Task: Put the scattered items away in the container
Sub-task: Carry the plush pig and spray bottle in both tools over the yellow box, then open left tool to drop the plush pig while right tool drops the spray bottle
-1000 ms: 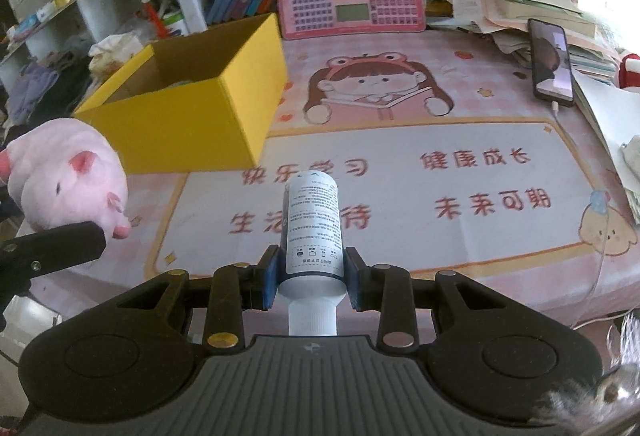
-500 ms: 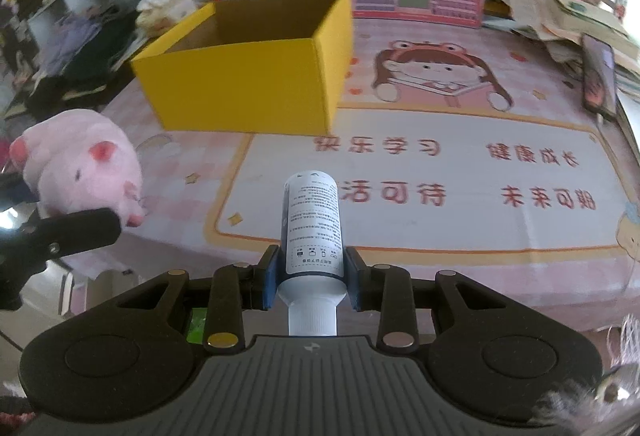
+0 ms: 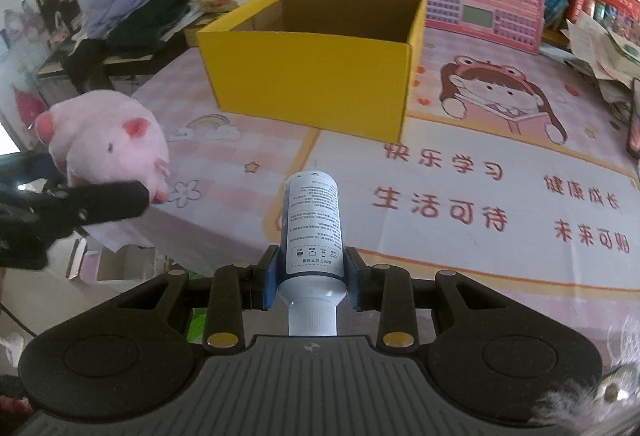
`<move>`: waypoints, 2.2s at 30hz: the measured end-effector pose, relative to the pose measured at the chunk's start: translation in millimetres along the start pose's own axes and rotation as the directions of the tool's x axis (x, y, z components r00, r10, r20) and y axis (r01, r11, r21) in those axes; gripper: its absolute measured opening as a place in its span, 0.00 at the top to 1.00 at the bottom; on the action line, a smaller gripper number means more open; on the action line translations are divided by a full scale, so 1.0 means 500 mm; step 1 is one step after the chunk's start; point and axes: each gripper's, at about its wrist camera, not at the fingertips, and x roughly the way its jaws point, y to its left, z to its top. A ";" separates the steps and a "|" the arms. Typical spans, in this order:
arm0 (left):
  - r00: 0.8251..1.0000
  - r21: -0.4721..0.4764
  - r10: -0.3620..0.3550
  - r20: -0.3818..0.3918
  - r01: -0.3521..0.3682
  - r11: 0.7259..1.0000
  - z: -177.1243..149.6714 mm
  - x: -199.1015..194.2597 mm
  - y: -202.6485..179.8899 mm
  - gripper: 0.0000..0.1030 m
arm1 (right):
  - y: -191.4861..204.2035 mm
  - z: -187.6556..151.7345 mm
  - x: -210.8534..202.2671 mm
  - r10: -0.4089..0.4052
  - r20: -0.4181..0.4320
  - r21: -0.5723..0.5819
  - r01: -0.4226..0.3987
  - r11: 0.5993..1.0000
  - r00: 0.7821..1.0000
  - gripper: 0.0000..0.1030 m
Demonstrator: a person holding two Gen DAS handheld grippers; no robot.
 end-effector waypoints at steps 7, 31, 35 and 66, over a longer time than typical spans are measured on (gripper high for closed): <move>1.000 -0.004 0.029 0.009 -0.029 1.000 -0.001 -0.012 0.013 0.07 | 0.018 0.008 0.016 0.033 0.002 -0.036 -0.033 0.999 0.999 0.70; 0.975 0.072 0.114 0.189 -0.130 0.989 0.178 0.028 -0.005 0.07 | -0.054 0.230 0.021 0.127 0.226 -0.056 -0.117 0.992 0.966 0.70; 0.969 0.071 0.129 0.212 -0.147 0.987 0.231 0.068 -0.009 0.07 | -0.089 0.301 0.044 0.123 0.250 -0.089 -0.103 0.991 0.960 0.70; 0.960 0.069 0.260 -0.102 -0.254 0.965 0.360 0.452 0.023 0.05 | -0.187 0.543 0.489 0.184 -0.157 -0.425 -0.234 0.874 0.970 0.70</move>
